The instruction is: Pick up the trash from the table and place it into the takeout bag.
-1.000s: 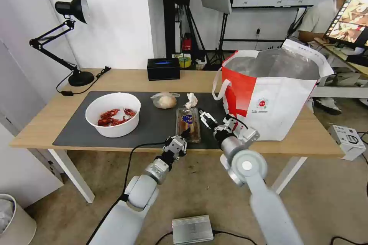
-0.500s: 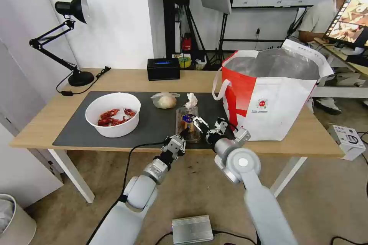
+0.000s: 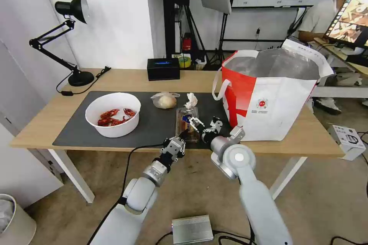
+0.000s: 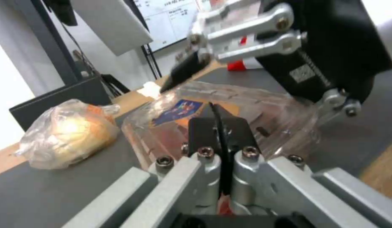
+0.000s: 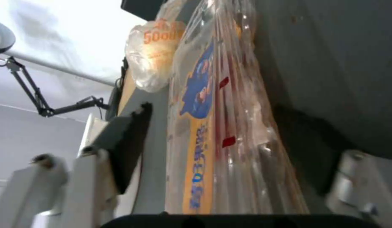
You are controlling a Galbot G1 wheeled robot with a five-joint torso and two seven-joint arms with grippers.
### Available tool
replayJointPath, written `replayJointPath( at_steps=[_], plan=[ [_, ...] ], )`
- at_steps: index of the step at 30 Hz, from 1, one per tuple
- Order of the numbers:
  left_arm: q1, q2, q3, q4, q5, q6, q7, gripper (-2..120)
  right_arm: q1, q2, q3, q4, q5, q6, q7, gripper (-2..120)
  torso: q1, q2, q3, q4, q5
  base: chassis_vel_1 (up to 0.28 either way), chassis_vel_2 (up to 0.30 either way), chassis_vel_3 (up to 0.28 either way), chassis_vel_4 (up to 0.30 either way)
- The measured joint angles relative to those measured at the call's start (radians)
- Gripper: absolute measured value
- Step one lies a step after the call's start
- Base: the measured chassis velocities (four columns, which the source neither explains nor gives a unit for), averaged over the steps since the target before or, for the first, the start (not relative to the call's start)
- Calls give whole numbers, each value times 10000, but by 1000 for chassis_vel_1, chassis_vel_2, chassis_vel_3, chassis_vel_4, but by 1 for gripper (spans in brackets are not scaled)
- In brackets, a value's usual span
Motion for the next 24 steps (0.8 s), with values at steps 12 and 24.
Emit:
replayJointPath(
  at_steps=[12, 24],
  plan=[
    [83, -44, -36, -65, -145, -16, -55, 0, 27, 86, 43, -186, -397, 179, 22, 24, 0, 0, 0, 0, 1, 0, 0, 0, 0],
    [670, 202, -502, -1264, -2056, 394, -659, 38, -128, -6, -68, -177, -1191, 660, -328, 0, 0, 0, 0, 0, 0, 0, 0, 0, 0]
  ],
)
